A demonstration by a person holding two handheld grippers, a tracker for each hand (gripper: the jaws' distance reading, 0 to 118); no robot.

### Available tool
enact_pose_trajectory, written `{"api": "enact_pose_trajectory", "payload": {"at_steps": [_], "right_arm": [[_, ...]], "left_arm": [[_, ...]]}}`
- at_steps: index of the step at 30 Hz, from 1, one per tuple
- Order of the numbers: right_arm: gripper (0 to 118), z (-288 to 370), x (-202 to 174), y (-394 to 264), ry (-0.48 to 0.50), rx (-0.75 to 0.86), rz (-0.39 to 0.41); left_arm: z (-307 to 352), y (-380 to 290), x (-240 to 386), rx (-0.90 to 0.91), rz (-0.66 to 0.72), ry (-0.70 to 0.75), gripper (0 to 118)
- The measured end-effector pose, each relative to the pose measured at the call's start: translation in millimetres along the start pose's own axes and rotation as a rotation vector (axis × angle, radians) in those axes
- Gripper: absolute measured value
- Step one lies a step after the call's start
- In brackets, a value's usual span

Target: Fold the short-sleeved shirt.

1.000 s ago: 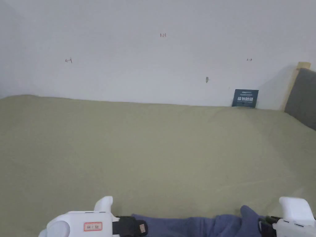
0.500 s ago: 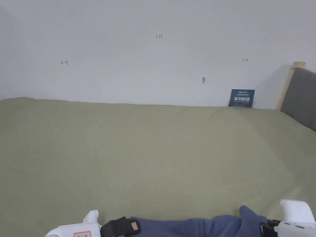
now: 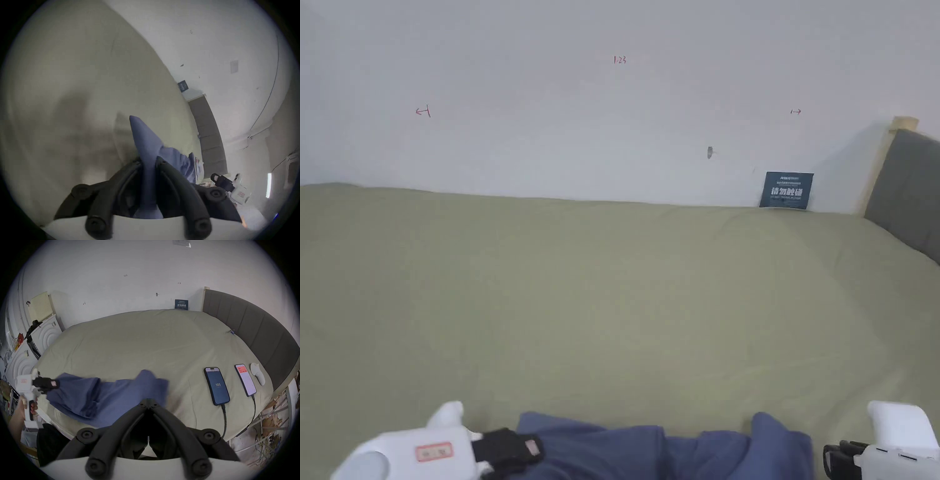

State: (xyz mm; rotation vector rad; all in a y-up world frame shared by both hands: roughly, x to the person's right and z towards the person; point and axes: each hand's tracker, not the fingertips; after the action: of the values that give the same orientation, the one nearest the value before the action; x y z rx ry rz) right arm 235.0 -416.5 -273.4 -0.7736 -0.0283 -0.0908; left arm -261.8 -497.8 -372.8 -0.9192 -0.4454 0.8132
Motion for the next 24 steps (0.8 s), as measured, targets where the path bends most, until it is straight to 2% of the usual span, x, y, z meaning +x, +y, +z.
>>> {"api": "enact_pose_trajectory", "payload": {"at_steps": [3, 5, 7, 9, 14, 17, 22, 23, 24], "right_arm": [[0, -1.3, -1.4, 1.5, -0.002, 0.004, 0.004], [0, -6.1, -4.0, 3.5, 0.005, -0.005, -0.002], [0, -11.1, -10.6, 4.5, 0.012, -0.015, 0.006], [0, -14.7, -18.2, 5.7, 0.018, -0.019, 0.022], [0, -20.8, -32.9, 7.7, 0.049, -0.025, 0.029], [0, -21.1, -38.8, 5.9, 0.058, -0.028, 0.043], [0, -19.9, -38.7, 3.2, 0.069, -0.026, 0.016], [0, -19.7, -38.1, 3.0, 0.067, -0.025, 0.012], [0, -19.3, -37.6, 3.0, 0.064, -0.022, 0.009]], "left_arm": [[50.5, 29.7, 4.0, 0.061, -0.065, 0.138, 14], [80.3, 37.2, 9.2, 0.092, -0.059, 0.230, 14], [98.9, 43.9, 17.3, 0.117, -0.099, 0.391, 14], [107.8, 44.3, 25.7, 0.143, -0.127, 0.449, 14], [83.4, 24.2, 67.4, 0.119, -0.193, 0.354, 14], [38.6, 9.3, 92.5, 0.054, -0.287, 0.307, 15], [-46.9, -21.0, 114.1, -0.129, -0.299, 0.189, 15], [-58.8, -26.9, 116.2, -0.148, -0.295, 0.178, 17], [-69.2, -33.4, 116.2, -0.172, -0.288, 0.148, 26]]}}
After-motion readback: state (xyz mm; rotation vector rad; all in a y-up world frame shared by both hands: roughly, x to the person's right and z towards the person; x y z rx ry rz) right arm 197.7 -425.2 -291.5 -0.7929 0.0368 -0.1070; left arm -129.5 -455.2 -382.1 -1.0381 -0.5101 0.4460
